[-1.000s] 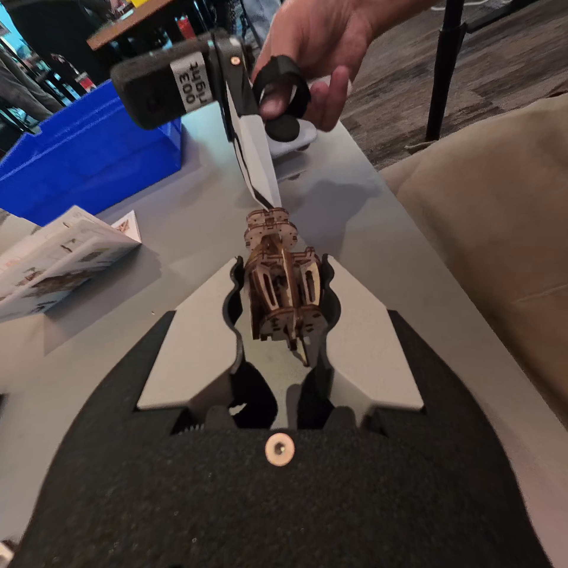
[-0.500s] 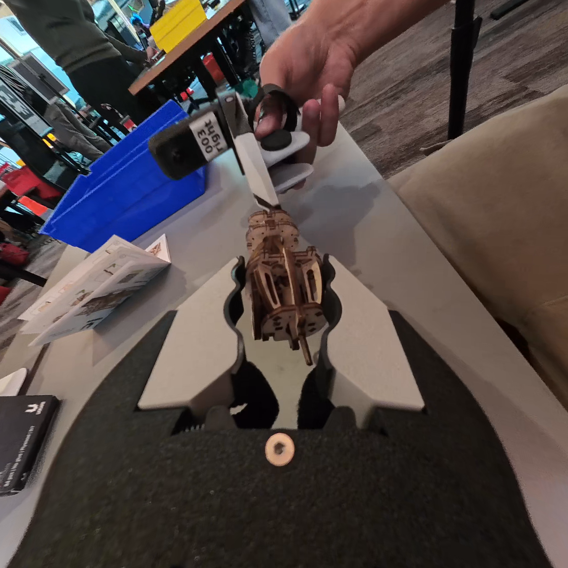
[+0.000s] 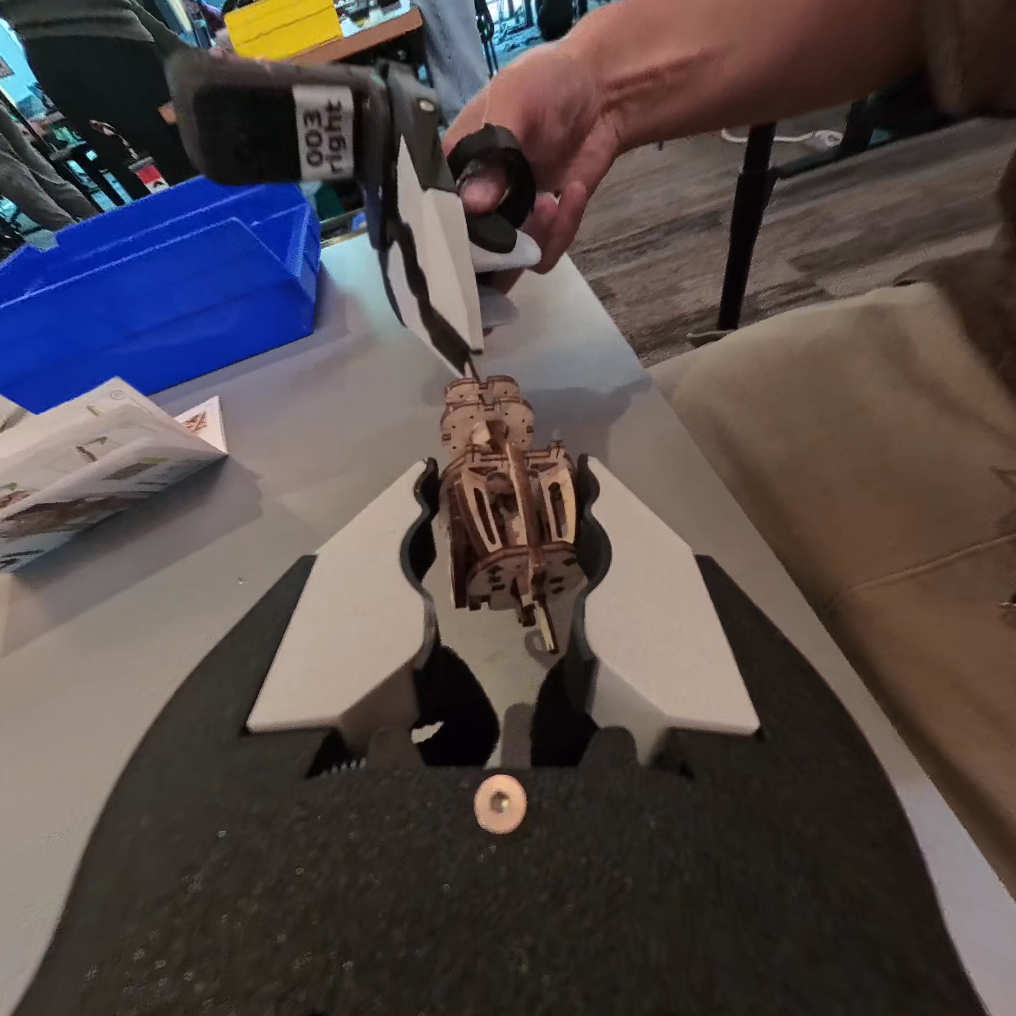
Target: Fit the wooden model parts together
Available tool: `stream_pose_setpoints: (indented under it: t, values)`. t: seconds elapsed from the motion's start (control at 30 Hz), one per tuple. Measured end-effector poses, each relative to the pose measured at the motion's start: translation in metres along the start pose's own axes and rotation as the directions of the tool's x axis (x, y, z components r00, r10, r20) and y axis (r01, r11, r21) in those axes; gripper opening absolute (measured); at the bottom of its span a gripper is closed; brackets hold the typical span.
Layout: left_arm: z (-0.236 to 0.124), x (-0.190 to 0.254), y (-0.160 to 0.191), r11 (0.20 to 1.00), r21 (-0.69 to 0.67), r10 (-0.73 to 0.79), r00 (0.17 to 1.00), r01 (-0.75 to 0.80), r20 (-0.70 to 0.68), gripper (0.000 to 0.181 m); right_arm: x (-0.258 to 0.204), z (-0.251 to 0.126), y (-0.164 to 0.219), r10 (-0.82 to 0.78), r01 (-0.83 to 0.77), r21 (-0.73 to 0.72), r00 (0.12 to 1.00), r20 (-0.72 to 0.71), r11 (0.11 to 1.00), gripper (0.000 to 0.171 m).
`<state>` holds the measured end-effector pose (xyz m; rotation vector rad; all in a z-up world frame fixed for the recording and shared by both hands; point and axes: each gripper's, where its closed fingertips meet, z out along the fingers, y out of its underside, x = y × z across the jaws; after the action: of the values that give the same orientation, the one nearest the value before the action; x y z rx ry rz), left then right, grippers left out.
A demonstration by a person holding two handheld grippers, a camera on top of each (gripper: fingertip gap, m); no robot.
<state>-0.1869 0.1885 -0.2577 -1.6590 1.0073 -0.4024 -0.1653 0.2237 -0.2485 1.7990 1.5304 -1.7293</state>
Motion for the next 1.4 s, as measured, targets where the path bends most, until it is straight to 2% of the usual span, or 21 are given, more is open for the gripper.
stream_pose_setpoints:
  t: [0.1, 0.23, 0.33, 0.43, 0.5, 0.63, 0.7, 1.1, 1.17, 1.3, 1.4]
  values:
    - [0.0, 0.001, 0.0, 1.0, 0.003, -0.013, 1.0, 0.013, -0.011, 0.048, 0.004, -0.011, -0.013, -0.189, 0.195, 0.017, 0.966, -0.175, 0.981, 0.015]
    - [0.002, 0.004, 0.002, 1.0, -0.012, -0.003, 1.0, 0.002, -0.019, 0.048, -0.016, -0.001, -0.025, -0.457, 0.472, -0.029, 0.833, -0.313, 0.881, 0.015]
    - [0.003, 0.007, 0.003, 1.0, -0.019, -0.001, 1.0, 0.0, -0.028, 0.048, -0.03, 0.023, -0.014, -0.608, 0.592, -0.16, 0.722, -0.329, 0.79, 0.016]
    - [0.005, 0.01, 0.006, 0.999, -0.035, 0.012, 0.999, -0.013, -0.035, 0.048, -0.021, 0.041, -0.003, -0.695, 0.617, -0.321, 0.62, -0.363, 0.719, 0.011]
    - [0.007, 0.012, 0.007, 0.998, -0.047, 0.028, 0.999, -0.029, -0.034, 0.048, -0.016, 0.052, 0.0, -0.714, 0.616, -0.362, 0.604, -0.353, 0.7, 0.011]
    - [0.008, 0.013, 0.009, 0.997, -0.061, 0.039, 0.999, -0.041, -0.033, 0.048, -0.009, 0.058, 0.001, -0.697, 0.588, -0.377, 0.634, -0.334, 0.716, 0.009]
    - [0.007, 0.013, 0.007, 0.998, -0.052, 0.038, 0.999, -0.039, -0.032, 0.047, -0.011, 0.057, 0.0, -0.694, 0.587, -0.371, 0.638, -0.334, 0.719, 0.0]
    - [0.002, -0.003, 0.007, 0.999, -0.031, -0.031, 1.0, 0.031, -0.001, 0.047, -0.01, 0.053, 0.017, -0.739, 0.585, -0.452, 0.552, -0.387, 0.674, 0.0]
    - [0.003, -0.002, 0.009, 0.999, -0.043, -0.02, 1.0, 0.02, -0.001, 0.047, -0.013, 0.053, 0.013, -0.751, 0.612, -0.437, 0.51, -0.419, 0.659, 0.0]
    - [0.008, 0.005, 0.015, 0.996, -0.085, 0.04, 0.999, -0.04, -0.002, 0.047, -0.014, 0.045, -0.009, -0.757, 0.639, -0.444, 0.372, -0.537, 0.629, 0.0]
    - [0.01, 0.01, 0.016, 0.992, -0.101, 0.074, 0.997, -0.074, -0.005, 0.048, -0.009, 0.052, -0.003, -0.753, 0.588, -0.479, 0.43, -0.498, 0.653, 0.009]
